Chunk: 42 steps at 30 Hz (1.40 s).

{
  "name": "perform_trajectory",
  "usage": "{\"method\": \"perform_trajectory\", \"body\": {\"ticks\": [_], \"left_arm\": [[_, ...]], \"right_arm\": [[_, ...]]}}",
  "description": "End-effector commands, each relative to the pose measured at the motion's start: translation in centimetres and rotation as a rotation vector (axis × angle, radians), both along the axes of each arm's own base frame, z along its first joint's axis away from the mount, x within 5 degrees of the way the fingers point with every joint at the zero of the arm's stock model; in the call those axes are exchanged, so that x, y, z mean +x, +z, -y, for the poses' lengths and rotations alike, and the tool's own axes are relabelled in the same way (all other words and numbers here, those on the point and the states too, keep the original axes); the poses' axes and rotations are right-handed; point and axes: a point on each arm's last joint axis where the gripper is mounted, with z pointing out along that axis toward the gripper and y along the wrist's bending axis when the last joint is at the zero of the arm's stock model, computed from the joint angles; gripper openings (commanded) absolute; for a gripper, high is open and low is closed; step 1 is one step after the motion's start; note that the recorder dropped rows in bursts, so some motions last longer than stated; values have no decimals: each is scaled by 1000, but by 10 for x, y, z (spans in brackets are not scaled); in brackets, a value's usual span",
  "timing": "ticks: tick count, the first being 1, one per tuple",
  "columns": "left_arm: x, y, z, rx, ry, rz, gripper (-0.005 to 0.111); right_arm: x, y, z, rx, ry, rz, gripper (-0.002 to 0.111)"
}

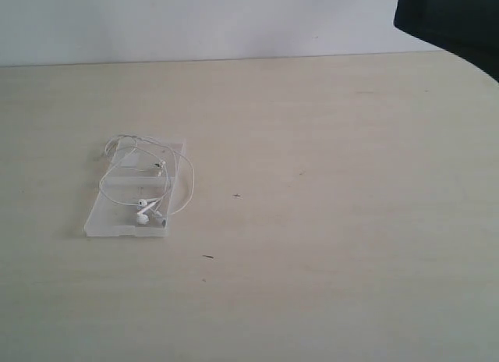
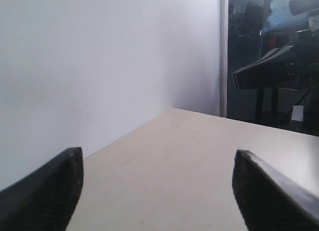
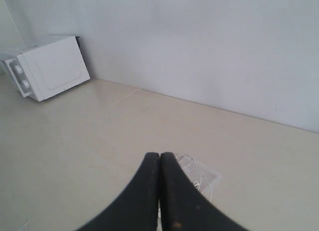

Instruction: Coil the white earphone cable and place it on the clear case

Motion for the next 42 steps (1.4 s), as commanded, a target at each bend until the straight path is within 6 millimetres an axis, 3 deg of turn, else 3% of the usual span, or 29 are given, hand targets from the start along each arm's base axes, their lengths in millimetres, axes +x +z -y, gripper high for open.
{"method": "perform_trajectory", "body": {"ticks": [1, 6, 10, 13, 26, 36, 42], "left_arm": [[-2, -1, -1, 40, 9, 41, 78], [-22, 2, -4, 134, 34, 192, 78], [-41, -1, -8, -20, -15, 173, 78], [-39, -4, -11, -105, 10, 114, 78], [-34, -11, -20, -115, 123, 156, 78], [-19, -49, -36, -199, 354, -173, 78], [-19, -64, -50, -212, 499, -120, 78]], "right_arm": [[-1, -1, 0, 1, 2, -3, 0], [0, -1, 0, -1, 1, -5, 0], [0, -1, 0, -1, 1, -5, 0], [0, -1, 0, -1, 1, -5, 0], [0, -1, 0, -2, 1, -6, 0], [0, -1, 0, -2, 1, -6, 0], [0, -1, 0, -2, 1, -6, 0]]}}
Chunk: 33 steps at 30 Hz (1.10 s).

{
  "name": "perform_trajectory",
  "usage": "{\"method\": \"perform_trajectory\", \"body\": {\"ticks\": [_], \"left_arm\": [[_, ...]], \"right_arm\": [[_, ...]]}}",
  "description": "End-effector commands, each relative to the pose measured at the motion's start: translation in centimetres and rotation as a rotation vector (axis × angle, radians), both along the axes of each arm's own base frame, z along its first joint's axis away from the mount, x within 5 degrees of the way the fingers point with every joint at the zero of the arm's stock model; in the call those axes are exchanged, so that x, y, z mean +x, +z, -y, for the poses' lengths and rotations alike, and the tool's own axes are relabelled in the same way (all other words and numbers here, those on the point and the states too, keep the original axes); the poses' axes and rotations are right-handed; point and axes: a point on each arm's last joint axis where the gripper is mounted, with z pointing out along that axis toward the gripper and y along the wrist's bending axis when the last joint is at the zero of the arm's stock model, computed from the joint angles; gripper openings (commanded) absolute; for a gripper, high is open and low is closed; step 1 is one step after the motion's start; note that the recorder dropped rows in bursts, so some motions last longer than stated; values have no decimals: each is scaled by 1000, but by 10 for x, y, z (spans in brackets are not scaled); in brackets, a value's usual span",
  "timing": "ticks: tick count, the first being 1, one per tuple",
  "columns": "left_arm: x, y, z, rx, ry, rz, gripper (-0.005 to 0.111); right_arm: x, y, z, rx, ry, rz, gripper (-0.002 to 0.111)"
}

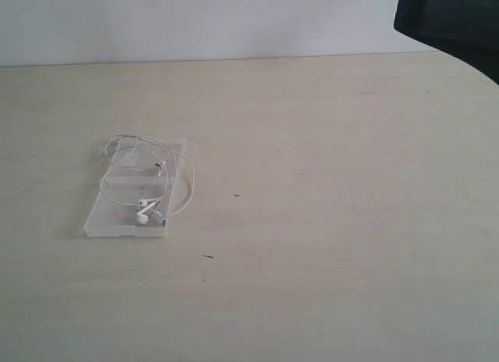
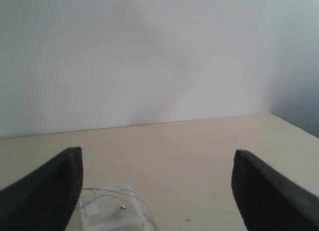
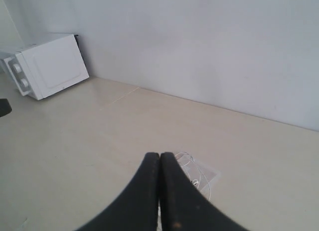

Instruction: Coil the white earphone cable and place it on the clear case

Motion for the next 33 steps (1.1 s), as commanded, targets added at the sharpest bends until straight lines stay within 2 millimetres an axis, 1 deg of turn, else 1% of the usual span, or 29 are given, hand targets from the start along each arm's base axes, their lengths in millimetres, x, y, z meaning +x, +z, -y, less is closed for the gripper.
{"method": "perform_trajectory", "body": {"ticks": [1, 3, 7, 11, 17, 21, 23, 26, 31, 33], "left_arm": [[0, -11, -9, -20, 95, 65, 78], [0, -18, -11, -14, 110, 107, 78], [2, -37, -11, 23, 126, 139, 78], [6, -54, -11, 81, 134, 112, 78], [7, -56, -12, 69, 139, 102, 78], [8, -61, -14, 13, 160, 47, 78], [11, -72, -14, 5, 166, 14, 78], [15, -101, -13, 29, 166, -67, 78], [14, -109, -14, 59, 180, -153, 78], [13, -112, -15, 111, 178, -164, 78]], "right_arm": [[0, -1, 0, 2, 3, -1, 0], [0, -1, 0, 2, 3, -1, 0], [0, -1, 0, 1, 3, -2, 0], [0, -1, 0, 1, 3, -2, 0], [0, -1, 0, 1, 3, -2, 0], [0, -1, 0, 1, 3, -2, 0], [0, -1, 0, 1, 3, -2, 0], [0, -1, 0, 1, 3, -2, 0], [0, -1, 0, 1, 3, -2, 0], [0, -1, 0, 1, 3, -2, 0]]}}
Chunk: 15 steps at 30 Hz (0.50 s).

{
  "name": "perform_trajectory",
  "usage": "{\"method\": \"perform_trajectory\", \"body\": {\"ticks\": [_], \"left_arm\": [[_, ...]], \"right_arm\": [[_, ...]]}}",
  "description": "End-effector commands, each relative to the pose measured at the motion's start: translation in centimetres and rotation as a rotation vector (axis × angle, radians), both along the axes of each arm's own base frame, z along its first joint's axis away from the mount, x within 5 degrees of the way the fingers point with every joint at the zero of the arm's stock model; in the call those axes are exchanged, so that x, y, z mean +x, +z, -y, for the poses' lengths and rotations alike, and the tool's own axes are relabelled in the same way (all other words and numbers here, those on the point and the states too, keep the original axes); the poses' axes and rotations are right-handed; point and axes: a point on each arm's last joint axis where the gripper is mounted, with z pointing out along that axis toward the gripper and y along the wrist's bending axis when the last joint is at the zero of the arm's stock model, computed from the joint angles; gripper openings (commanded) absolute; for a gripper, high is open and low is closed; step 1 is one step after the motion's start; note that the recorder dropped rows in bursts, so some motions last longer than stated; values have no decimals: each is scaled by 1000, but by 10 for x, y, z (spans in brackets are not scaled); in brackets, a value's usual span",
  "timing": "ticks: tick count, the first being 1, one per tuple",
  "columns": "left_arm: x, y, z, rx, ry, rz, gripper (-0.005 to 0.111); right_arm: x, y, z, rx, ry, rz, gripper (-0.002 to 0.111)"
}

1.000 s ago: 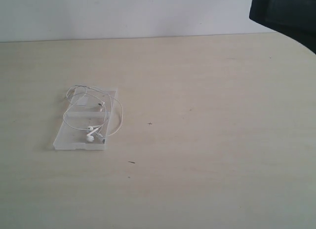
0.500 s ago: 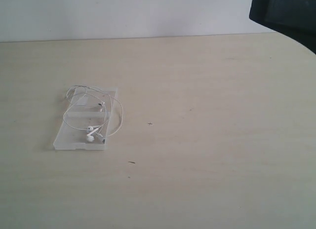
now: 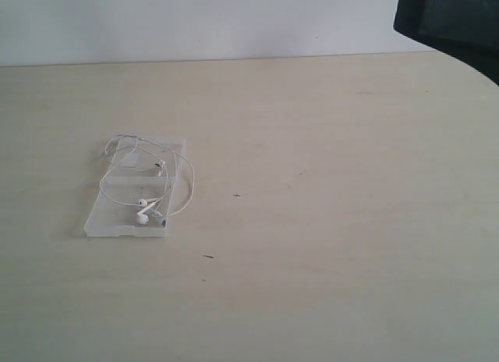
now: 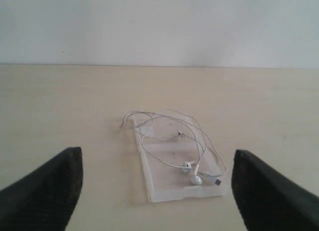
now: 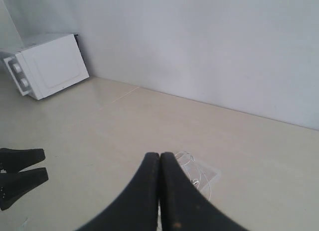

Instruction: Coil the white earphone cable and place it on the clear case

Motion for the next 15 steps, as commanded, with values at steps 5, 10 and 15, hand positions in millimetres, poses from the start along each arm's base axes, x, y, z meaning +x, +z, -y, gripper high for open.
{"method": "perform_trajectory", "body": {"ticks": [5, 10, 15], "left_arm": [[-2, -9, -1, 164, -26, -61, 78], [-2, -9, -2, 165, -25, -68, 78], [-2, -9, -2, 165, -25, -68, 78]], "right_arm": [[0, -1, 0, 0, 3, 1, 0], [0, -1, 0, 0, 3, 1, 0], [0, -1, 0, 0, 3, 1, 0]]}}
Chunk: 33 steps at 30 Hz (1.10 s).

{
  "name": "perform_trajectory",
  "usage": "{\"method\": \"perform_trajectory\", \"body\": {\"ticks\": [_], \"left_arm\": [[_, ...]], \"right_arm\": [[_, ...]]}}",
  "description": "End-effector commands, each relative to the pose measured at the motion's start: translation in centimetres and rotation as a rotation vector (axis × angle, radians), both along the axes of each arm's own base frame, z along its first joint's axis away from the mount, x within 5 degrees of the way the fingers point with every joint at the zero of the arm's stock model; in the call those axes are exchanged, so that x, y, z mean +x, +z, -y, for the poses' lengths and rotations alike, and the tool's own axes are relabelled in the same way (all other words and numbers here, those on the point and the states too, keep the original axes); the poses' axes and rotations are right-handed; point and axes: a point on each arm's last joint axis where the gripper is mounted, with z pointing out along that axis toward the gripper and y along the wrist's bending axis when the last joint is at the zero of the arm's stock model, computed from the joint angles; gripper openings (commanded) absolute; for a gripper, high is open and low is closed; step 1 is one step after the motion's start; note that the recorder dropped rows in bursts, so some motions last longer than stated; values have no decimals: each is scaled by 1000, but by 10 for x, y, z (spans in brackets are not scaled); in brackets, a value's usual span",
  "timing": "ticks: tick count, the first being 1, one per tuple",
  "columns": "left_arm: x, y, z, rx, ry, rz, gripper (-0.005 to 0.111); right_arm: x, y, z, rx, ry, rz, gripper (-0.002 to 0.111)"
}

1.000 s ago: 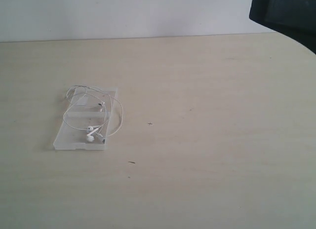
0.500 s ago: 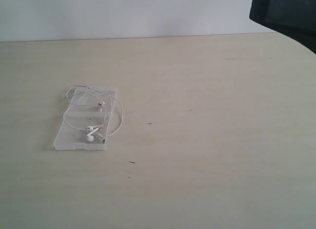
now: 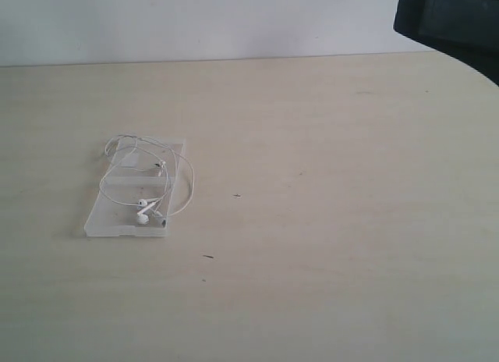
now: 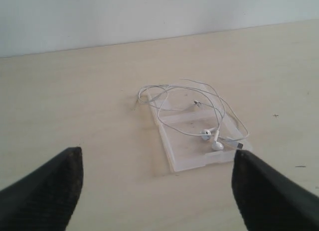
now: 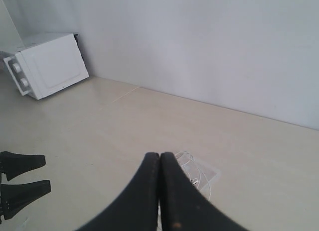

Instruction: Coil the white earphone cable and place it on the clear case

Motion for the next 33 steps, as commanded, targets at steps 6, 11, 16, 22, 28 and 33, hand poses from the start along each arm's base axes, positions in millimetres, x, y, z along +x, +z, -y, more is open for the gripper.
{"method": "perform_trajectory", "body": {"ticks": [6, 11, 16, 22, 28, 33], "left_arm": [[0, 0, 0, 6, -8, 4, 78], [0, 0, 0, 6, -8, 4, 78], [0, 0, 0, 6, -8, 4, 78], [0, 0, 0, 6, -8, 4, 78], [0, 0, 0, 6, -8, 4, 78], [0, 0, 0, 4, -8, 3, 78]], "right_arm": [[-1, 0, 0, 2, 4, 2, 0], [-1, 0, 0, 2, 4, 2, 0], [-1, 0, 0, 2, 4, 2, 0], [0, 0, 0, -14, 6, 23, 0], [0, 0, 1, -92, 12, 105, 0], [2, 0, 2, -84, -1, 95, 0]]}}
